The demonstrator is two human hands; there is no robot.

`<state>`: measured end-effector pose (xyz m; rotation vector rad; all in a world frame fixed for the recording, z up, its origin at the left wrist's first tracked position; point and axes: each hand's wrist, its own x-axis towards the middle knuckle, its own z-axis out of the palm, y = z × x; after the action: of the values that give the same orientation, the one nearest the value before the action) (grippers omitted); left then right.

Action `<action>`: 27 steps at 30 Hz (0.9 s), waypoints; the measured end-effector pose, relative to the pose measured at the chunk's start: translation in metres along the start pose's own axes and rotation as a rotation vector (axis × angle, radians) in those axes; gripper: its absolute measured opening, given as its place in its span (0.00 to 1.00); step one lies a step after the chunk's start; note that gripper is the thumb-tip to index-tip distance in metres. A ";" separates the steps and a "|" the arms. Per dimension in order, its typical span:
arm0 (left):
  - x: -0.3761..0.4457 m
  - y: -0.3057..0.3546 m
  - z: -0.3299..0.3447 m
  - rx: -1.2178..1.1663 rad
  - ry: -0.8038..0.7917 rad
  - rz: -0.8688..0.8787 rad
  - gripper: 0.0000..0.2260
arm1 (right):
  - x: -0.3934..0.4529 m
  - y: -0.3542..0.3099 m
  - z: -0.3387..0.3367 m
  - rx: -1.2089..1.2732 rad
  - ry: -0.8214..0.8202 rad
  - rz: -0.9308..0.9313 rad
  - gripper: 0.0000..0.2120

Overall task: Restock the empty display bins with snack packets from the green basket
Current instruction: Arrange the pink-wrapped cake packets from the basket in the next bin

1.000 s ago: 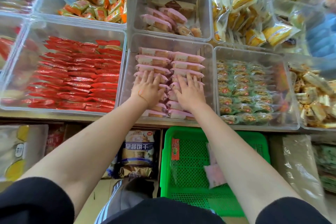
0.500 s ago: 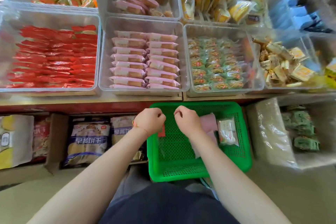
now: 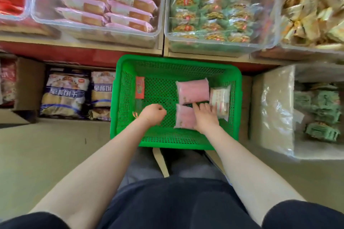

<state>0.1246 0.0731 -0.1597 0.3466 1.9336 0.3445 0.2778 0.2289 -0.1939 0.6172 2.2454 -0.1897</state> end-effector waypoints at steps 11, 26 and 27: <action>-0.020 0.031 0.048 -0.611 -0.182 -0.326 0.24 | -0.019 0.019 -0.028 0.251 0.095 -0.164 0.15; 0.015 0.028 0.038 -1.424 -0.071 -0.177 0.11 | 0.012 0.040 -0.059 0.495 0.396 -0.133 0.21; 0.016 0.025 0.039 -1.403 -0.064 -0.184 0.11 | 0.022 0.045 -0.054 0.409 0.345 -0.130 0.27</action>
<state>0.1567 0.1051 -0.1781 -0.7200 1.2382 1.3882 0.2517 0.2938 -0.1706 0.7635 2.6053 -0.6646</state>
